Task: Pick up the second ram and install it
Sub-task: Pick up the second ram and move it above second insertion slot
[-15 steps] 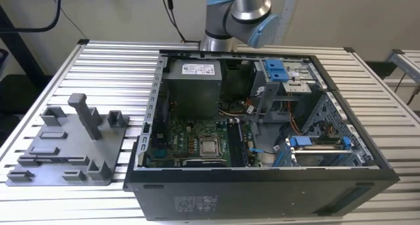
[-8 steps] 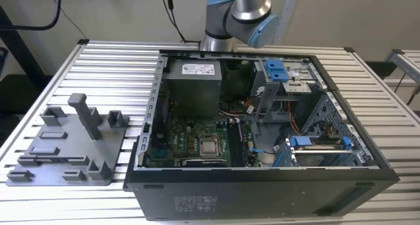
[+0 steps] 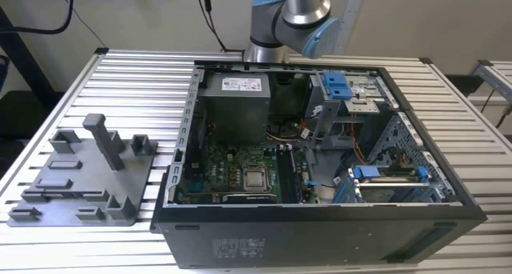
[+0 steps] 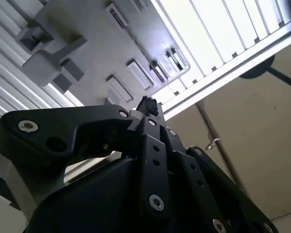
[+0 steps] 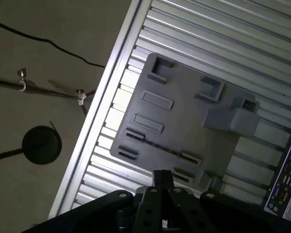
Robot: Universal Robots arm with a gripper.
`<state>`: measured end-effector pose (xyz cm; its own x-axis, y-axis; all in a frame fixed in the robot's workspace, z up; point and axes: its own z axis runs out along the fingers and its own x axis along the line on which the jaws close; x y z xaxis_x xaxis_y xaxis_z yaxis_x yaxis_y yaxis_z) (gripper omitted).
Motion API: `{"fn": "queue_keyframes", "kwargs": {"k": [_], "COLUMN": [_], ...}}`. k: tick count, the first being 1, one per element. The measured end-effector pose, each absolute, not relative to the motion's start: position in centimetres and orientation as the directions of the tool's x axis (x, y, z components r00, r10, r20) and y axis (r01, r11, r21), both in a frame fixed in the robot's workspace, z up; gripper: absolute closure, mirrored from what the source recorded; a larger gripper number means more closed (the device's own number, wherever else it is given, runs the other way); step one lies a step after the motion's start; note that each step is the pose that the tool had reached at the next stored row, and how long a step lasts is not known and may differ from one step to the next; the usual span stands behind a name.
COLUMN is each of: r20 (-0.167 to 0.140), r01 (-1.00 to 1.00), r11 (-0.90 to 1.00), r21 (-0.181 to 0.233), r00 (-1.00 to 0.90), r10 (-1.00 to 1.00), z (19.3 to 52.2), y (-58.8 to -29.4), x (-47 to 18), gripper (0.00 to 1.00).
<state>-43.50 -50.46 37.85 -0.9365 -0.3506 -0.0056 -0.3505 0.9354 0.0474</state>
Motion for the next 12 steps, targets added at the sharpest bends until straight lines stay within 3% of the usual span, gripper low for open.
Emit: {"fn": "queue_keyframes", "kwargs": {"k": [12], "r20": [-0.006], "r01": [-0.400], "r11": [0.915], "r21": [0.047], "r00": [-0.916], "r10": [-0.401], "z": [37.85], "y": [-50.43], "x": [-43.50], "gripper": [0.89]}}
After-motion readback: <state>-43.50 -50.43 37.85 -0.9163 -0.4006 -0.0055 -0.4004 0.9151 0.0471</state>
